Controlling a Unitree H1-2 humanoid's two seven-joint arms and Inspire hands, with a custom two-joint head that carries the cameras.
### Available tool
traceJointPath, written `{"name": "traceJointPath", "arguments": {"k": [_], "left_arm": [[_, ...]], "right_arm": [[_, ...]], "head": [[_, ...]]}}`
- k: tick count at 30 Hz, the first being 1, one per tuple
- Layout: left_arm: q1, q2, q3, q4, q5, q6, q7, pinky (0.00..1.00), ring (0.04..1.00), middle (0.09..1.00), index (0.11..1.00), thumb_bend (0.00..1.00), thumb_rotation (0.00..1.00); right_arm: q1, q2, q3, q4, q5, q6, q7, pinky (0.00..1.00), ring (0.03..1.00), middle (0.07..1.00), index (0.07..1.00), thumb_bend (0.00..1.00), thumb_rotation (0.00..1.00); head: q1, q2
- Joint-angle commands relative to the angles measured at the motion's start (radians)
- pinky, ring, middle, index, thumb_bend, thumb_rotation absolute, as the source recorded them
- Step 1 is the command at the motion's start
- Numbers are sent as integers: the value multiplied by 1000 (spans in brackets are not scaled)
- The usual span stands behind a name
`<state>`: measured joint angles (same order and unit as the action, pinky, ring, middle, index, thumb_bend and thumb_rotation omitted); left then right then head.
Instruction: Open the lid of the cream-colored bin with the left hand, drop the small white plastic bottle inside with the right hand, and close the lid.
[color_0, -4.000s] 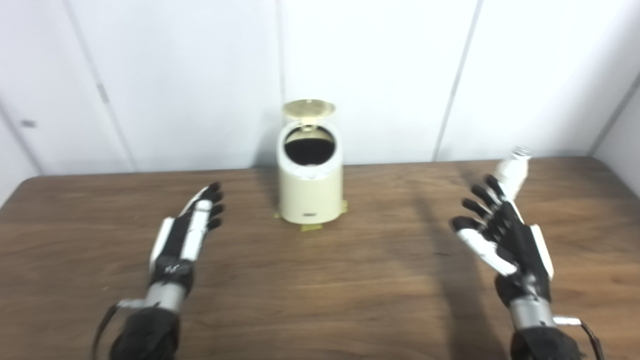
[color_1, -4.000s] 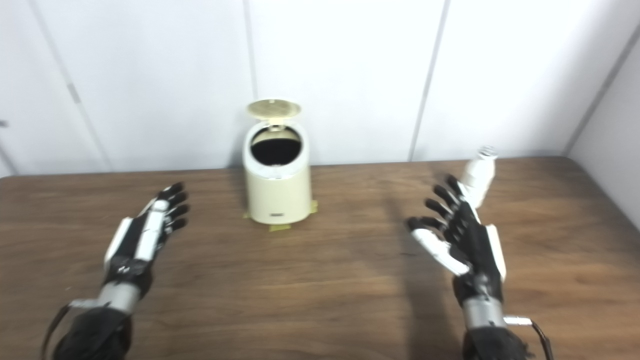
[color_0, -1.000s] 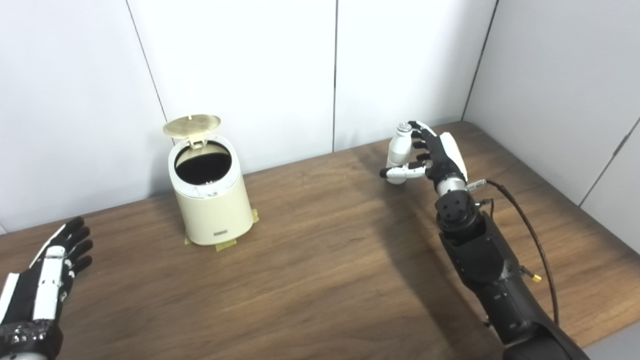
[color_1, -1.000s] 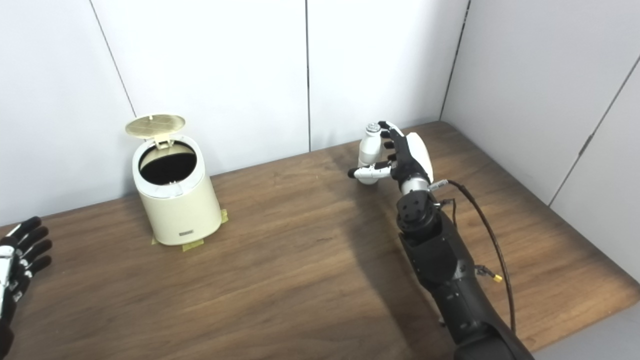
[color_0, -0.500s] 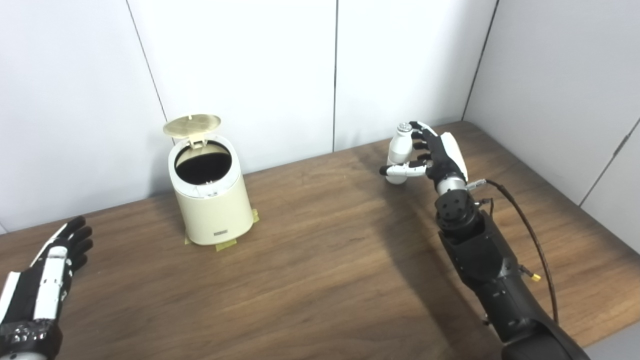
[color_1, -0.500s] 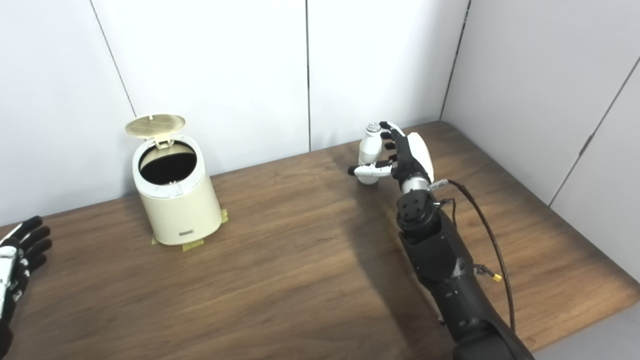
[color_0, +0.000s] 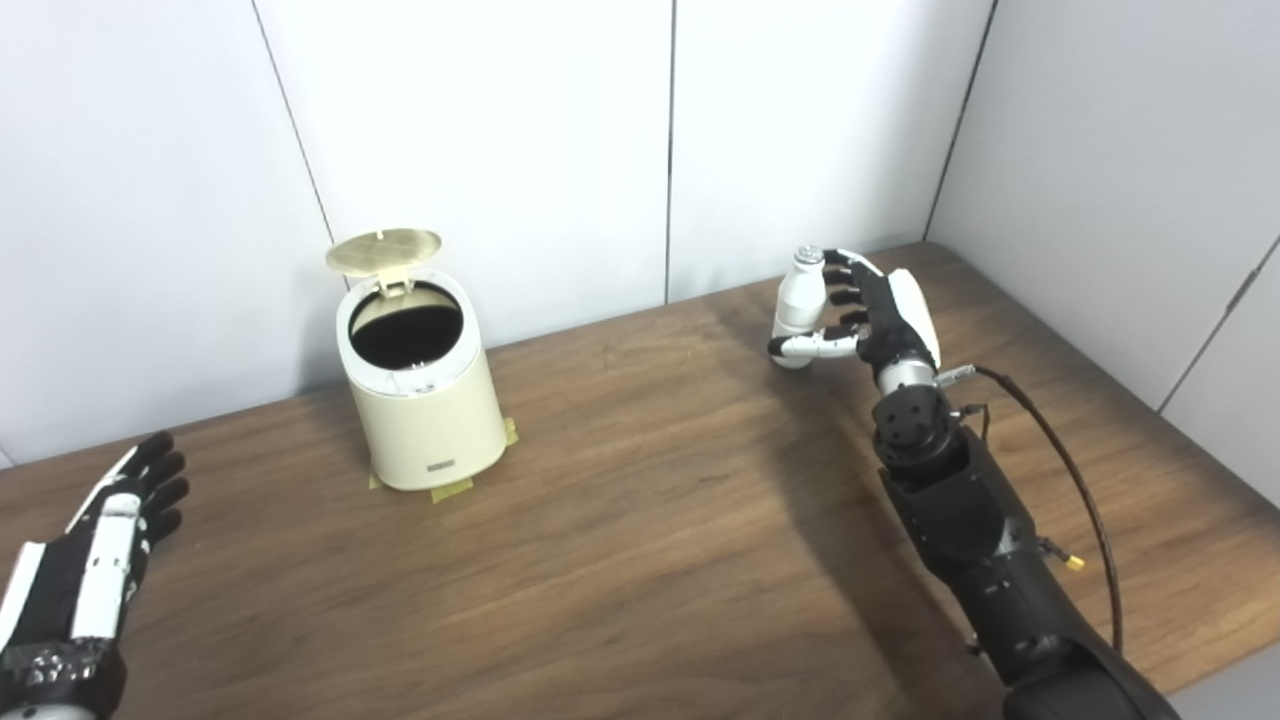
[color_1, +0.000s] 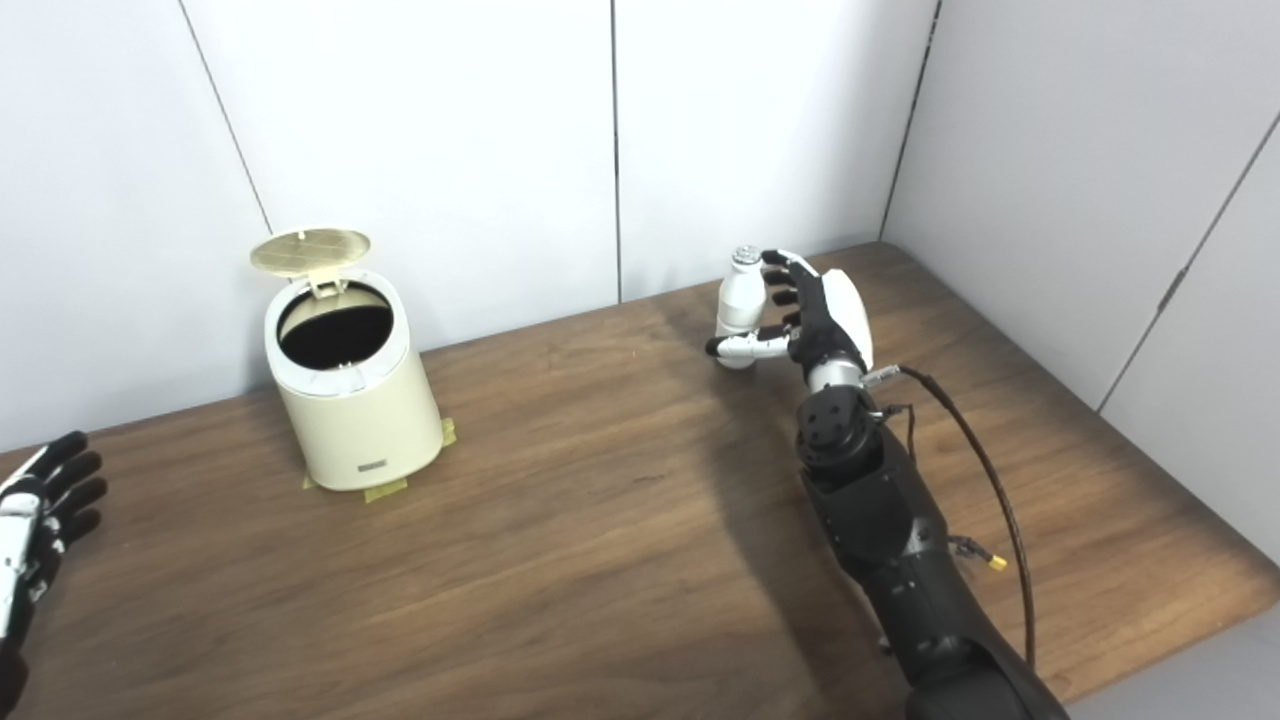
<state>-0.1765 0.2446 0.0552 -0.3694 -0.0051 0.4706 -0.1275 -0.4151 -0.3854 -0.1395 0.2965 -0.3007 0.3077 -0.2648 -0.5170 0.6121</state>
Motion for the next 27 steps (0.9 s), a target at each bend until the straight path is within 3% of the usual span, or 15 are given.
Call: {"name": "traceJointPath", "arguments": {"k": [1, 27], "left_arm": [[-30, 19, 1, -38, 4, -2, -2, 902, 908, 918, 942, 97, 1000], [-7, 31, -13, -61, 22, -1, -15, 895, 903, 904, 949, 88, 1000]], "right_arm": [[-54, -19, -7, -18, -9, -46, -21, 670, 759, 789, 811, 833, 95], [-77, -22, -11, 41, -2, -92, -33, 636, 714, 758, 797, 831, 6]], "head": [[0, 1], [2, 14]]}}
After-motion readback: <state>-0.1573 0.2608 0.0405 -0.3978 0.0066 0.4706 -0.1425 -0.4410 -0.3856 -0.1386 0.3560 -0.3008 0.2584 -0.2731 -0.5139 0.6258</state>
